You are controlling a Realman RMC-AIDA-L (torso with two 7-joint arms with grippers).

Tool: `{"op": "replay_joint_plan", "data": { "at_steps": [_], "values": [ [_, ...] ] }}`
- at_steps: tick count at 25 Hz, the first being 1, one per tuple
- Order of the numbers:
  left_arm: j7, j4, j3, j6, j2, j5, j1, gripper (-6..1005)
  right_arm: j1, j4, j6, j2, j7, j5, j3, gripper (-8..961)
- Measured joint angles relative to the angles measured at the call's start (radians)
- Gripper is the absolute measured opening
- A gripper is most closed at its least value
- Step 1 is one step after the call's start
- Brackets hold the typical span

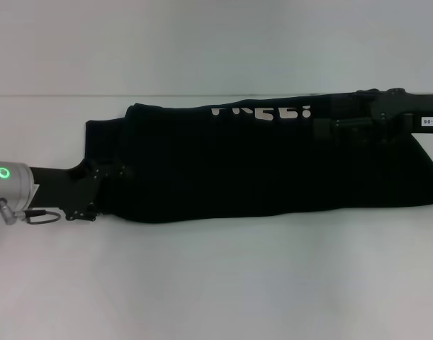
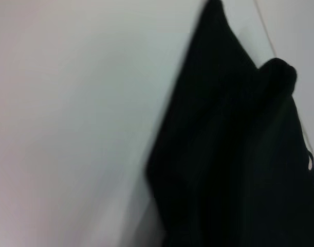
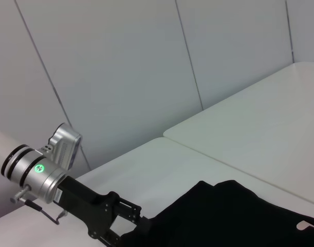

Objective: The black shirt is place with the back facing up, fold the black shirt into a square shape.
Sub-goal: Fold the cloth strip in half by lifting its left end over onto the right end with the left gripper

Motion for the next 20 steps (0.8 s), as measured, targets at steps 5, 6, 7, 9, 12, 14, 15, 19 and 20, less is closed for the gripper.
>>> {"op": "replay_joint_plan", "data": {
  "at_steps": [5,6,7,9,12,14,15,19,20],
  "values": [
    [0.030,-0.001,0.000,-0.004,0.000,0.001,-0.007,834,0.002,0.000,0.001,0.000,0.000,0.000,0.000,902],
    [0.036,-0.001,0.000,-0.003,0.000,0.000,-0.007,831,0.002,0.000,0.002,0.000,0.000,0.000,0.000,902],
    [0.040,-0.001,0.000,-0.002,0.000,0.001,-0.007,827,0.002,0.000,0.002,0.000,0.000,0.000,0.000,902],
    [0.048,-0.001,0.001,-0.001,0.000,0.003,-0.007,820,0.003,0.000,0.004,0.000,0.000,0.000,0.000,902],
    [0.089,-0.001,0.002,0.005,0.000,0.004,-0.007,810,0.003,0.000,0.005,0.000,-0.002,0.000,0.000,901],
    [0.124,-0.001,0.002,0.011,0.000,0.004,-0.007,767,0.004,0.000,0.005,0.000,-0.002,0.000,0.000,901],
    [0.134,-0.001,0.002,0.012,0.001,0.004,-0.007,727,0.005,0.000,0.005,0.000,-0.002,0.000,0.000,901],
    [0.156,-0.001,0.009,0.008,0.001,0.005,-0.006,568,0.005,0.000,0.005,-0.001,-0.002,0.000,0.000,901],
    [0.160,-0.001,0.011,0.006,0.001,0.005,-0.006,538,0.005,0.000,0.005,-0.001,-0.002,0.000,0.000,901]
  ]
}}
